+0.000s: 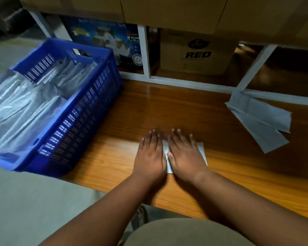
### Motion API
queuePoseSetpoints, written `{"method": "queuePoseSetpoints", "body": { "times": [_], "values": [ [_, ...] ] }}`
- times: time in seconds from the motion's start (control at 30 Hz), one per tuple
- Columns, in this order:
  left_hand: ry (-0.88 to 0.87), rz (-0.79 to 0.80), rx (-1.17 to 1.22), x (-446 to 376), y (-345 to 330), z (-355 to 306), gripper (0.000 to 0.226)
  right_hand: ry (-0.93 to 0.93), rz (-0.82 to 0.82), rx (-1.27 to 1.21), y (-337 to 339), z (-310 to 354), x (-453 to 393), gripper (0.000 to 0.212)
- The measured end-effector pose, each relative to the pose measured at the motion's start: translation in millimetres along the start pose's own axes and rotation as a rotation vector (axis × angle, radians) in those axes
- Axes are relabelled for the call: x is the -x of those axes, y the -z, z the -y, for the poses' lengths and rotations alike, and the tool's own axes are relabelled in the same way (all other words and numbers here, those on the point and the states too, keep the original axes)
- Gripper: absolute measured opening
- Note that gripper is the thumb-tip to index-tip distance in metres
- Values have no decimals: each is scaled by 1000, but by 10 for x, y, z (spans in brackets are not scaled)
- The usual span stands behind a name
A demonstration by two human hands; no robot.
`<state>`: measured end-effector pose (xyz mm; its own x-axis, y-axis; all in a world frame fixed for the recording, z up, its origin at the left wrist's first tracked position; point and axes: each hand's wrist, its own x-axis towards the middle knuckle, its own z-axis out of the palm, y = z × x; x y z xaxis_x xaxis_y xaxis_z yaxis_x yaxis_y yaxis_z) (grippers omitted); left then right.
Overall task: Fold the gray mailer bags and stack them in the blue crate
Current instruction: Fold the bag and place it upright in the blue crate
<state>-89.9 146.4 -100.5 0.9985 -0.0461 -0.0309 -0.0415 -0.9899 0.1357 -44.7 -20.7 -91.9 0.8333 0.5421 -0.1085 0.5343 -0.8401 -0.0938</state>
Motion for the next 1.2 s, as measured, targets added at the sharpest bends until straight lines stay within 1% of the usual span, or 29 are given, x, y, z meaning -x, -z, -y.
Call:
{"method": "queuePoseSetpoints", "body": {
  "times": [0.07,0.13,0.63,0.77,0.87,0.97,1.07,1.13,1.2],
  "values": [
    [5,15,-9,58,-74,44,76,-1,19,23,-138,41,14,70],
    [6,14,-21,85,-115,57,75,-4,-1,39,-202,53,24,69],
    [-24,88,-59,12,-118,59,80,-42,45,90,-206,84,-38,71],
    [-15,92,-58,21,-86,54,79,-50,55,66,-152,99,-33,70],
    [6,110,-32,26,-30,44,79,-58,97,27,-88,118,-29,69],
    [-20,69,-38,60,143,28,76,-33,104,-23,-14,65,3,69],
    [23,61,-92,36,371,72,69,-2,81,-54,160,-57,53,75],
    [77,127,-74,-30,475,131,55,37,105,-20,308,-142,72,77],
    [84,208,-30,-82,581,185,39,57,157,8,435,-202,52,77]
  ]
}}
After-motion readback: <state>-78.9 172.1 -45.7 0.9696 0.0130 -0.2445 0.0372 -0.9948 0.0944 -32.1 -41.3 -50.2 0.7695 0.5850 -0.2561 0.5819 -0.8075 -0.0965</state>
